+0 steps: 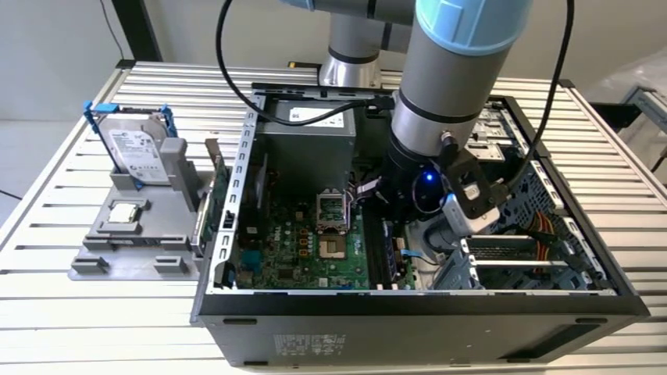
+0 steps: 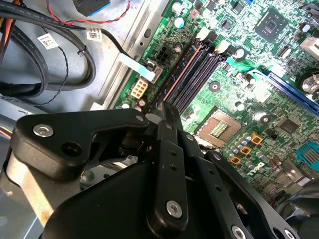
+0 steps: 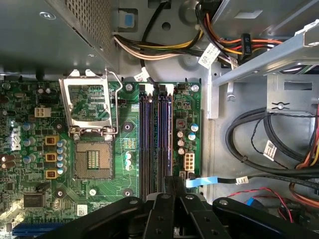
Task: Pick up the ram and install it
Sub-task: 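Insert the ram into the slot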
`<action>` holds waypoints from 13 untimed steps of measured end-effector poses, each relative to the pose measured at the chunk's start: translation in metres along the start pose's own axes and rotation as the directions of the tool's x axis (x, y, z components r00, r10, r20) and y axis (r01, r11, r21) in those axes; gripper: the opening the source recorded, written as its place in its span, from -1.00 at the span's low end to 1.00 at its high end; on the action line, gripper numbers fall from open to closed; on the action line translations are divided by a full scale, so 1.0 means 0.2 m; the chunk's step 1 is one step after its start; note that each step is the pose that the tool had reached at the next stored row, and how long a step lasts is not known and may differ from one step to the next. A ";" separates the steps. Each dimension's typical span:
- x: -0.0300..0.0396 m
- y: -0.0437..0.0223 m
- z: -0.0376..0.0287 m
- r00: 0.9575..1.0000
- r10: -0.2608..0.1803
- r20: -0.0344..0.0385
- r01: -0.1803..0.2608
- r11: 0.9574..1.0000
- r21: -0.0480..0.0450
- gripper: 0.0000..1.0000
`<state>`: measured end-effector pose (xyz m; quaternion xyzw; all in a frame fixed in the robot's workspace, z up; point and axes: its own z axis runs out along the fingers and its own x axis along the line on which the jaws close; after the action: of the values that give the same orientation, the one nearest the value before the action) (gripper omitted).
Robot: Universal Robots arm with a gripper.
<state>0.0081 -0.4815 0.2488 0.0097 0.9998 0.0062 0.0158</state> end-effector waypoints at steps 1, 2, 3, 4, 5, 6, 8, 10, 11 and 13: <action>0.000 0.000 0.000 1.000 -0.002 0.000 0.002 1.000 0.000 -1.00; 0.000 0.000 0.000 1.000 -0.006 0.000 0.006 1.000 0.000 -1.00; 0.000 0.000 0.000 1.000 -0.012 0.000 0.012 1.000 0.000 -1.00; 0.000 0.000 0.000 1.000 -0.019 0.000 0.019 1.000 -0.001 -1.00; 0.000 0.000 0.000 1.000 -0.027 0.000 0.027 1.000 -0.001 -1.00; 0.001 0.000 0.000 0.999 -0.038 0.000 0.038 0.999 -0.001 -1.00; 0.001 0.000 0.000 0.998 -0.062 -0.001 0.062 0.998 -0.002 -1.00; 0.001 0.000 0.000 0.996 -0.086 -0.001 0.086 0.996 -0.003 -1.00; 0.001 0.000 0.000 0.995 -0.098 -0.001 0.098 0.995 -0.003 -1.00; 0.001 0.000 0.000 0.992 -0.124 -0.001 0.124 0.992 -0.004 -1.00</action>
<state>0.0079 -0.4814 0.2488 -0.0525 0.9985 0.0072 0.0154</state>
